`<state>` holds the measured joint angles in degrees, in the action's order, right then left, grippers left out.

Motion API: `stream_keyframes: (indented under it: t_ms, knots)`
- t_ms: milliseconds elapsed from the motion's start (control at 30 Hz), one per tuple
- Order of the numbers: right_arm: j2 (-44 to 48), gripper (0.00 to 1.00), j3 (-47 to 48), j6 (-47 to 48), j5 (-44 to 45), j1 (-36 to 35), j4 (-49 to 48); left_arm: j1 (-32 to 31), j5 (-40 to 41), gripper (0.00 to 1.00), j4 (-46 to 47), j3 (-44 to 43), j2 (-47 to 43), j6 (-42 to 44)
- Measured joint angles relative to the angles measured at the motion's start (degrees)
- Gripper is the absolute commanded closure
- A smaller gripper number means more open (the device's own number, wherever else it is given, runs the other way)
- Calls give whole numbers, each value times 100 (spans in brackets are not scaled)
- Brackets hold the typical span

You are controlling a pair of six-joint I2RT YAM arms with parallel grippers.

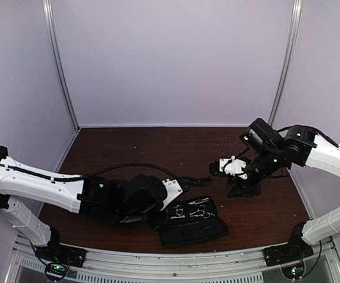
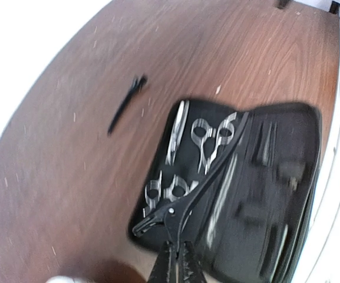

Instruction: Sort the hair-cutting tools

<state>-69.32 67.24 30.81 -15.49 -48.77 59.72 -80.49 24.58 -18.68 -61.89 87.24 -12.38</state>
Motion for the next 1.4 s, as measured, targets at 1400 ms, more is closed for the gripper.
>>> stream_keyframes:
  t_ms: [1400]
  knots:
    - [-4616,86,1620,743,894,313,-1130,-514,-87,100,-647,960,-503,-2020]
